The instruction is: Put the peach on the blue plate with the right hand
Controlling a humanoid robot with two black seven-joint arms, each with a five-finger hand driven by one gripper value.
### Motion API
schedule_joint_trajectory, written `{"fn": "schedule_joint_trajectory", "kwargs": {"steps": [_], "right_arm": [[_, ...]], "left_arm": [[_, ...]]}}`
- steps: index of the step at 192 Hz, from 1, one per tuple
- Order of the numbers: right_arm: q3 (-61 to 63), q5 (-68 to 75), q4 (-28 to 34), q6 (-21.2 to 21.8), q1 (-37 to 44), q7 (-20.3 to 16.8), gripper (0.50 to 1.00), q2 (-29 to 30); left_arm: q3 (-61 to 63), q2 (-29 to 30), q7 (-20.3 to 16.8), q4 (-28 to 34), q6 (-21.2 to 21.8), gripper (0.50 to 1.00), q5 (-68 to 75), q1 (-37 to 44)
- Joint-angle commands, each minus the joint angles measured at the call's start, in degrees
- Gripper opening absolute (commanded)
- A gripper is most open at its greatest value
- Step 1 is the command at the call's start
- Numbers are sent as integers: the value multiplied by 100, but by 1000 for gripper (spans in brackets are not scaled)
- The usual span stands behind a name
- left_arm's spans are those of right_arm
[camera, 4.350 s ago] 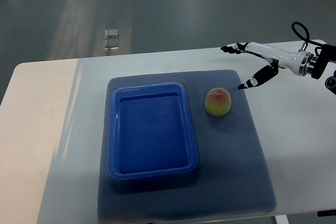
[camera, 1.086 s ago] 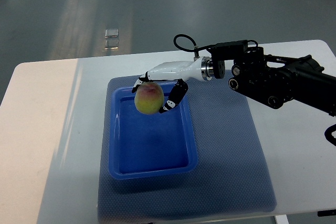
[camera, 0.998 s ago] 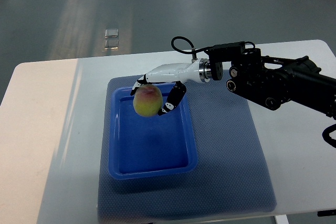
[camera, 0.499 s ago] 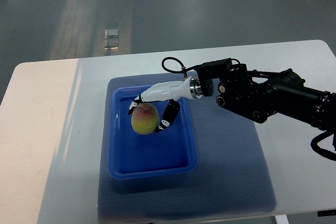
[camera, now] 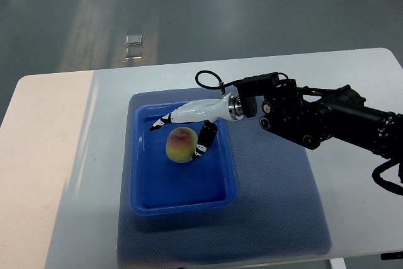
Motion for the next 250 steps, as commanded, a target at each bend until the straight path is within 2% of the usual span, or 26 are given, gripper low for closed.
{"fn": "schedule_joint_trajectory", "kwargs": {"steps": [1, 47, 60, 70, 71, 97, 112, 122, 123, 138, 139, 160, 171, 179, 180, 184, 196, 197, 235, 250], "right_arm": [[86, 27, 5, 0, 22, 8, 930, -81], [921, 282, 14, 88, -22, 8, 932, -555], [1325, 905, 14, 88, -163, 0, 932, -836], [1325, 906, 14, 88, -163, -1, 932, -837], [1464, 1201, 5, 71, -224, -1, 930, -967], [2036, 1960, -30, -43, -549, -9, 932, -1100], [2441, 2224, -109, -263, -778, -62, 932, -1118], [2441, 2224, -110, -263, -778, -62, 932, -1118], [2694, 2381, -214, -403, -926, -219, 932, -1109], [2828, 2505, -268, -465, -998, -335, 930, -1118], [2993, 2723, -311, -518, -1119, -465, 932, -1118], [3092, 2953, -347, -588, -1217, -519, 932, -1127], [3144, 3410, -391, -852, -1384, -581, 932, -1127], [3144, 3410, -391, -852, -1384, -581, 932, -1127], [3144, 3706, -434, -1000, -1437, -659, 932, -1127], [3144, 3858, -452, -1063, -1463, -695, 932, -1127], [3144, 3938, -461, -1089, -1463, -721, 932, -1127], [3144, 4329, -522, -1211, -1490, -826, 932, -1127], [3144, 5765, -698, -1292, -1525, -1178, 932, -1135], [3136, 5950, -716, -1283, -1560, -1187, 932, -1135]], "left_arm": [[0, 0, 1, 0, 0, 1000, 0, 3], [0, 0, 1, 0, 0, 1000, 0, -5], [0, 0, 1, 0, 0, 1000, 0, -5], [0, 0, 1, 0, 0, 1000, 0, -5], [-9, 0, 1, 9, 0, 1000, 0, -5], [-9, 0, 1, 9, 0, 1000, 0, 3], [-9, 0, 1, 9, 0, 1000, 0, -5], [-9, 0, 1, 9, 0, 1000, 0, -5], [-9, 0, 1, 9, 0, 1000, 0, 3], [-9, 0, 1, 9, 0, 1000, 0, 3], [-9, 0, 1, 9, 0, 1000, 0, 3], [-9, 0, 1, 9, 0, 1000, 0, -5], [-9, 0, 1, 9, 0, 1000, 0, 3], [-9, 0, 1, 9, 0, 1000, 0, 3], [-9, 0, 1, 9, 0, 1000, 0, 3], [-9, 0, 1, 9, 9, 1000, 0, -5], [-9, 0, 1, 9, 9, 1000, 0, -5], [-9, 0, 1, 9, 9, 1000, 0, 3], [-17, 0, 1, 18, 9, 1000, 0, 3], [-17, 0, 1, 27, 9, 1000, 0, 3]]}}
